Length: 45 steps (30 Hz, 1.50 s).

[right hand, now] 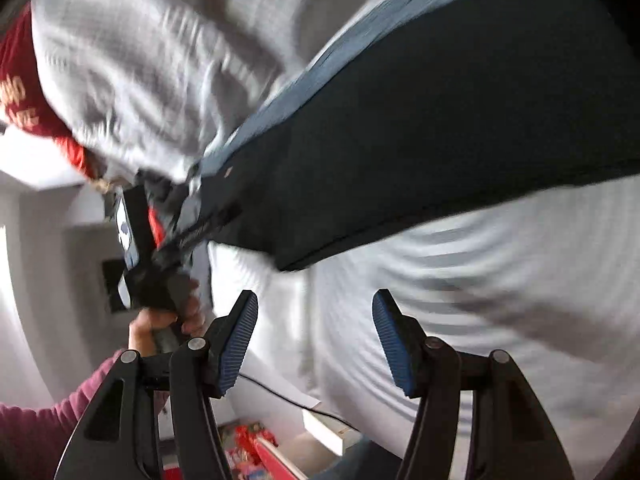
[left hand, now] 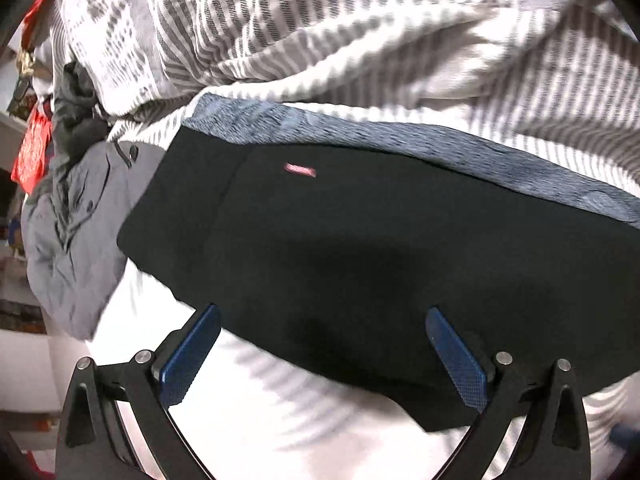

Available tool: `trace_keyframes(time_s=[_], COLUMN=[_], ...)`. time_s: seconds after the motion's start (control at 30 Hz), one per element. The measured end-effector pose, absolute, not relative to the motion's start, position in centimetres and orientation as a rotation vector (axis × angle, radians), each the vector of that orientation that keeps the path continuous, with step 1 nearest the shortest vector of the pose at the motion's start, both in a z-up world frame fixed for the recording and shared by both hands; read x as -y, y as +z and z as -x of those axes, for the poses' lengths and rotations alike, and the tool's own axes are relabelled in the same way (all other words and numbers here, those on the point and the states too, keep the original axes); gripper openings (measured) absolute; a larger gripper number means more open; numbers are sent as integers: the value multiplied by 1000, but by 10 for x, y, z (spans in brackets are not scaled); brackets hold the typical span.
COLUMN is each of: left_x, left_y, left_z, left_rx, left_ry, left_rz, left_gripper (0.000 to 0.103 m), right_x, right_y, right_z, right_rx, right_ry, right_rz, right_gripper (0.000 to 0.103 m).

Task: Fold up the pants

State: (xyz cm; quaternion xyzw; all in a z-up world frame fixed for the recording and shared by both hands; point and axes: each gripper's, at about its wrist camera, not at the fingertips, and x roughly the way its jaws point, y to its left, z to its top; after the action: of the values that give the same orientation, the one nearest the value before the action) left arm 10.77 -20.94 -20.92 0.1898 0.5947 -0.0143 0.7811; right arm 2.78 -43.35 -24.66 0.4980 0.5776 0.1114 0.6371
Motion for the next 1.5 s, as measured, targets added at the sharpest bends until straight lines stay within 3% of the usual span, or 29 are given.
trace_keyframes(time_s=[0.37,0.4,0.5,0.63,0.73,0.9,0.97,1.03,1.5], left_x=[162,161,159,154,152,153,157,164,313], left_y=[-239,-239,-240,-241,-245,-245,-242,-236,-202], left_z=[-147,-147,-147,-150,-152,-153,-154,-150,-101], left_rx=[-1261,-1253,-1256,-1264,-1253,-1265,-1286,-1295,-1217], left_ry=[-131,-146,-168,-196,-209,-218,-209,-195,-423], left_rz=[-396,-396,-392,-380,-382,-389,-406,-416,-459], left_gripper=[103,103,103,103,103,103,103,103,103], right_x=[340,338,337,336,331,347,356,372,515], right_y=[-292,-296,-304,-280,-302,-288,-273,-257,-223], right_z=[-87,-91,-98,-88,-72,-43,-36,-27,59], right_rx=[-1308,-1306,-1341,-1291,-1399,-1382,-1370,-1346,-1148], right_ry=[253,237,181,201,158,189,189,158,-162], right_rz=[-1079,-1094,-1135,-1104,-1094,-1159,-1144,-1133,-1289], right_gripper=[63,56,8,7,5,11,29,55,55])
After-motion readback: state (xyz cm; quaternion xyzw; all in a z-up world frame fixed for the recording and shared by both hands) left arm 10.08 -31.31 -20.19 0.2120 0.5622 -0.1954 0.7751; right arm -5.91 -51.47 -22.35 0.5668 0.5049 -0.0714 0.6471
